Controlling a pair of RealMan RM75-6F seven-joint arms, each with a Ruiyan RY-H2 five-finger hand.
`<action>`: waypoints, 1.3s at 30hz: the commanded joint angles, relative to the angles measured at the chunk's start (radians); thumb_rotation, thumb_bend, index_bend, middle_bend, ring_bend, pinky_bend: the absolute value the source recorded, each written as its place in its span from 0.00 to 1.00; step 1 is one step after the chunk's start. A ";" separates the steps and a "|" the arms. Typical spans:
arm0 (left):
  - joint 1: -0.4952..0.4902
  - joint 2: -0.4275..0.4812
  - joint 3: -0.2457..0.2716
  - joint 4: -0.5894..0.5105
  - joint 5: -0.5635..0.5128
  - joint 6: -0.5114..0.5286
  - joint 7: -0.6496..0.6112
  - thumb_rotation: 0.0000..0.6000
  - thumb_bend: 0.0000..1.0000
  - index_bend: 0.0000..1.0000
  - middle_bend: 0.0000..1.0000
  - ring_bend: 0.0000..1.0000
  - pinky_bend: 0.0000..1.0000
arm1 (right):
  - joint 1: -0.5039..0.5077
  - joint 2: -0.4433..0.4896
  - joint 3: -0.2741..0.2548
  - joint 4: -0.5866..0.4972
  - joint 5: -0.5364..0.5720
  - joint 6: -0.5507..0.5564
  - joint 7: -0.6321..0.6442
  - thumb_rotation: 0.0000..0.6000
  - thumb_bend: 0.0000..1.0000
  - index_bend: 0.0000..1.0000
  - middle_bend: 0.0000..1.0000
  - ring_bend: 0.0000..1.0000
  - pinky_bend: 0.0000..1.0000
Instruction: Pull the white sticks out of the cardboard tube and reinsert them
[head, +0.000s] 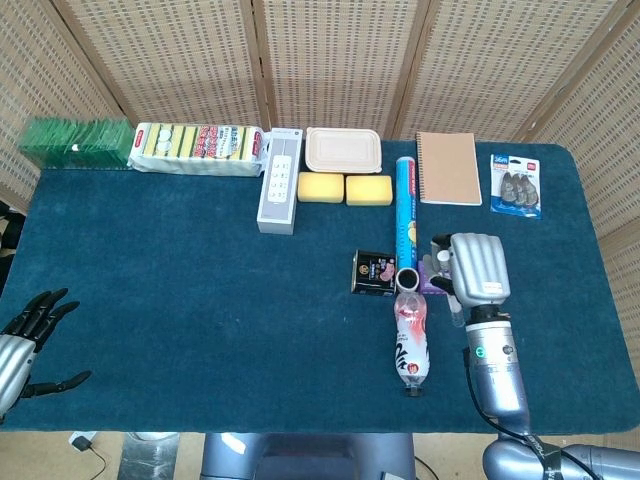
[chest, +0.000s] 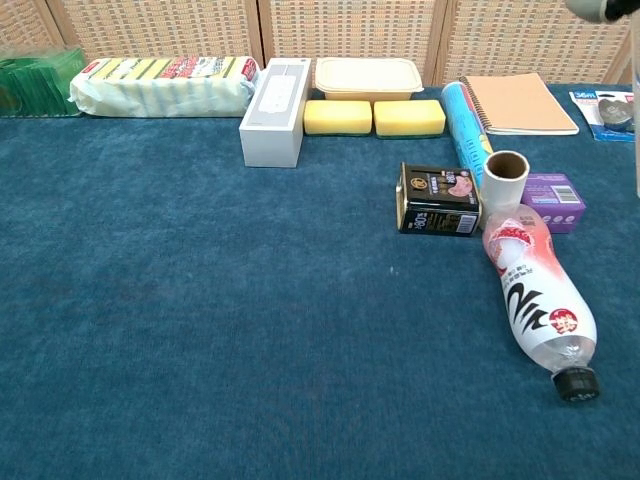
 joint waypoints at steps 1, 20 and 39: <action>-0.004 0.002 0.007 -0.001 0.010 -0.013 0.004 0.75 0.11 0.11 0.06 0.02 0.23 | 0.002 0.010 0.038 -0.039 -0.053 0.010 0.041 1.00 0.45 0.78 0.98 1.00 1.00; -0.001 -0.002 0.007 0.002 0.018 0.002 0.005 0.76 0.11 0.11 0.06 0.02 0.23 | 0.028 0.005 0.040 -0.010 -0.104 0.008 -0.014 1.00 0.45 0.78 0.98 1.00 1.00; -0.007 -0.004 0.008 0.003 0.014 -0.013 0.009 0.75 0.11 0.11 0.06 0.02 0.23 | 0.050 -0.072 0.019 -0.150 -0.123 0.041 -0.024 1.00 0.45 0.79 0.99 1.00 1.00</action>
